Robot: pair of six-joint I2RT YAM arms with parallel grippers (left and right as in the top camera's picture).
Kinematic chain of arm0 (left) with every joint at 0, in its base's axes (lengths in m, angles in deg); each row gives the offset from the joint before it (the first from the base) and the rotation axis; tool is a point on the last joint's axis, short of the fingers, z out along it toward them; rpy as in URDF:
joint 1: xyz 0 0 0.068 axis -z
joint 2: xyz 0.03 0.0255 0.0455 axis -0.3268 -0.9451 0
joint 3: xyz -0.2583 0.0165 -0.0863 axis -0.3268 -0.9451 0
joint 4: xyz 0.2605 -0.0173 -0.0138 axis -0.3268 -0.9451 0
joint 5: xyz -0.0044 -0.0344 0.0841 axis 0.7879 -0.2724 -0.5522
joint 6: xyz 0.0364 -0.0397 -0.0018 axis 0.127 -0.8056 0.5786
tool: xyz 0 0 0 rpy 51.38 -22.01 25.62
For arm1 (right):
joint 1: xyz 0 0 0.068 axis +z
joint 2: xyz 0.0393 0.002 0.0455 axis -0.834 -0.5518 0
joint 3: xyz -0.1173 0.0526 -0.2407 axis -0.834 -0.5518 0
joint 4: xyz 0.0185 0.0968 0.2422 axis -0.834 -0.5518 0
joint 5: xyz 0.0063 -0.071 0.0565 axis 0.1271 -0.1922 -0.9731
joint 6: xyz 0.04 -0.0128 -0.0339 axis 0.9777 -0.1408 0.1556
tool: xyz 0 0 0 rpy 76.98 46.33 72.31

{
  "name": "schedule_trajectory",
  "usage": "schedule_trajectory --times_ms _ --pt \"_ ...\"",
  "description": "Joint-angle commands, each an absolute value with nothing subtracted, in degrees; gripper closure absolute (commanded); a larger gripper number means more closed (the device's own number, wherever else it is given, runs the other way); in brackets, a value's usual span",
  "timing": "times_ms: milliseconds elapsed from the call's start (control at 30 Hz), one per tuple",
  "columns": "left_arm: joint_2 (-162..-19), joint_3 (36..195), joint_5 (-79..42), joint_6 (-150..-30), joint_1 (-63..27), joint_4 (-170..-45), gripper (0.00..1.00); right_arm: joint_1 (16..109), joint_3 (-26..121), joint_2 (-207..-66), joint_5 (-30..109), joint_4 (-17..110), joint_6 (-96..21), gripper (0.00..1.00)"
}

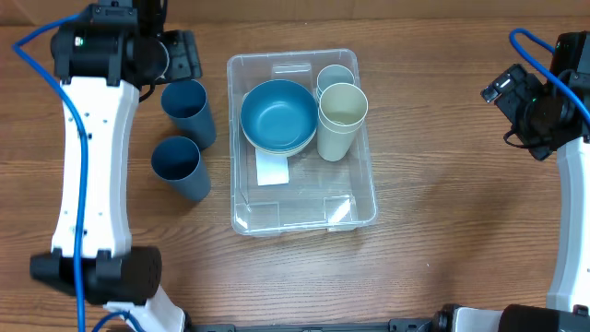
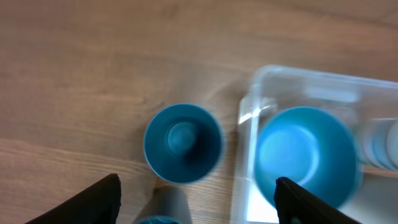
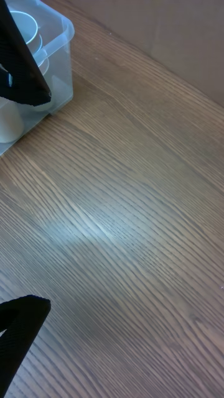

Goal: Pack container
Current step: 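Stack the cream cup into the cream cup in the bin, then grasp the back blue cup with the left gripper and lift it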

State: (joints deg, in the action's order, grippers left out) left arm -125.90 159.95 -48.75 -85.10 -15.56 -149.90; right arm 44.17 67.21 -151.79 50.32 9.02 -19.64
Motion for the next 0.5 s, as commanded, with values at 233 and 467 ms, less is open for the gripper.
schedule_trajectory --times_ms 233,467 --pt "-139.2 158.6 -44.7 -86.4 -20.4 -150.9 0.39 44.2 67.4 -151.4 50.5 9.2 -19.6 0.00" --pt "-138.2 158.7 -44.3 -84.9 -20.5 -151.5 0.38 44.2 67.4 -151.4 50.5 9.2 -19.6 0.00"
